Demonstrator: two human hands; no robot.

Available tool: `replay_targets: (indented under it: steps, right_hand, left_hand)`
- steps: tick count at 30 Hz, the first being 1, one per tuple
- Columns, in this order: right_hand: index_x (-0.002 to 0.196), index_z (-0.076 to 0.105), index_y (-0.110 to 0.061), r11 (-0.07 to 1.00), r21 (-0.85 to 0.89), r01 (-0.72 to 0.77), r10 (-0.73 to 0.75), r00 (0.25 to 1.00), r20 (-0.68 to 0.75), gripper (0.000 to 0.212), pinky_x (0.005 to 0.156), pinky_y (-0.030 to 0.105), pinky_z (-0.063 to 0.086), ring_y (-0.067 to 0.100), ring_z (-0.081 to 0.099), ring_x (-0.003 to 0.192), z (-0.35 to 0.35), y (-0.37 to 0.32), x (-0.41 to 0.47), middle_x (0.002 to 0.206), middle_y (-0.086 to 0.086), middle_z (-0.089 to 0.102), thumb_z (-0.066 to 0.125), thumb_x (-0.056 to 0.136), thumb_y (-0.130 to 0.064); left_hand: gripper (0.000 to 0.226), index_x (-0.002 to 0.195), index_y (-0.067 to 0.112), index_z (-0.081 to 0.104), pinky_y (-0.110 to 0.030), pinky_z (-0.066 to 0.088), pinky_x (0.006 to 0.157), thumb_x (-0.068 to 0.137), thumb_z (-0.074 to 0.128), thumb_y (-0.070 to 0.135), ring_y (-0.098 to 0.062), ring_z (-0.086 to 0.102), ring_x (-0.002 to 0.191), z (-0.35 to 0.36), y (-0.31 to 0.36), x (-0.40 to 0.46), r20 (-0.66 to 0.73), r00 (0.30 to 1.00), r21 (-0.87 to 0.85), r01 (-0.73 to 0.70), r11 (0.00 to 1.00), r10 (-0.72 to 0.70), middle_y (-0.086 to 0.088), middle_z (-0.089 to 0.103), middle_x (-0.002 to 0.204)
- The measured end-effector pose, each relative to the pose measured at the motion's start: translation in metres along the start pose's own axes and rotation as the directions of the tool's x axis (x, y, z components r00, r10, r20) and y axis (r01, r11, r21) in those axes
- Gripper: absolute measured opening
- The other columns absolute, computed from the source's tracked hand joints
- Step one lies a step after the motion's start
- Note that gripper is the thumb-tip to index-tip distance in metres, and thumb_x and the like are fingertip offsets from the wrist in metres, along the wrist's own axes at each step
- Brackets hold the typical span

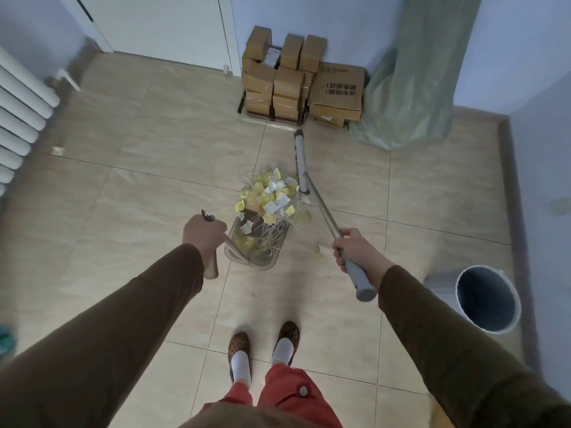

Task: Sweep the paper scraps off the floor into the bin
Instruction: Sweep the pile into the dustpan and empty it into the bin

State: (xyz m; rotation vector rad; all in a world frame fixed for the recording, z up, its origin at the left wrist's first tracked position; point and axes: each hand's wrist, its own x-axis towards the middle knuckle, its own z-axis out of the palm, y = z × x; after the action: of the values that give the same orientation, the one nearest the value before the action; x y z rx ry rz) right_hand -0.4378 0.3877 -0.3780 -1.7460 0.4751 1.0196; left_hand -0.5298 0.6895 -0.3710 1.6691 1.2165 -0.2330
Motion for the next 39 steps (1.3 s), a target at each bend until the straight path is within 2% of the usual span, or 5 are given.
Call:
replay_targets:
  steps: [5,11,20,25,39]
  right_hand:
    - [0.133,0.037,-0.01,0.9,-0.433,0.054,-0.038,0.998,0.045,0.039,0.048,0.029,0.049,0.018,0.05,0.053,0.012,-0.071,0.127,0.09,0.015,0.052,0.046,0.095,-0.003]
    - [0.145,0.021,-0.012,0.543,-0.835,0.087,0.007,0.994,0.109,0.057,0.048,0.03,0.043,0.024,0.052,0.061,0.045,-0.059,0.168,0.087,0.016,0.054,0.046,0.096,-0.002]
    - [0.14,0.028,-0.027,0.496,-0.865,0.073,0.186,0.964,0.188,0.058,0.043,0.025,0.047,0.023,0.053,0.063,0.0,0.032,0.061,0.096,0.013,0.052,0.045,0.09,-0.005]
    - [0.136,0.035,-0.025,0.406,-0.903,0.136,0.104,0.975,0.194,0.054,0.043,0.025,0.046,0.022,0.054,0.055,-0.047,0.038,0.019,0.092,0.012,0.057,0.046,0.087,-0.005]
    - [0.135,0.036,-0.019,0.826,-0.563,-0.025,0.003,0.999,-0.041,0.046,0.044,0.026,0.043,0.018,0.05,0.055,-0.052,0.048,0.022,0.082,0.013,0.057,0.052,0.093,-0.006]
  left_hand:
    - [0.011,0.082,0.005,0.056,-0.037,0.054,0.068,0.074,0.053,0.011,-0.022,0.058,0.067,-0.004,0.013,0.014,-0.001,1.0,-0.007,-0.029,1.0,0.029,-0.014,0.057,0.075]
    - [0.004,0.088,0.004,0.061,-0.045,0.059,0.086,0.085,0.063,0.006,-0.026,0.067,0.077,-0.006,0.026,0.029,0.001,1.0,-0.019,-0.021,1.0,0.021,-0.014,0.064,0.084]
    - [0.014,0.094,0.002,0.062,-0.047,0.059,0.085,0.083,0.065,0.009,-0.032,0.066,0.078,-0.012,0.034,0.018,0.016,1.0,-0.008,0.019,1.0,-0.019,-0.021,0.067,0.091]
    - [0.008,0.078,0.008,0.058,-0.048,0.059,0.088,0.084,0.063,0.006,-0.029,0.065,0.078,-0.013,0.03,0.013,0.026,1.0,0.04,-0.002,0.999,0.001,-0.018,0.066,0.089]
    - [0.023,0.085,-0.015,0.067,-0.05,0.059,0.09,0.074,0.059,0.004,-0.039,0.074,0.092,-0.016,0.023,0.008,0.197,0.978,0.238,-0.12,0.964,0.073,-0.03,0.073,0.09]
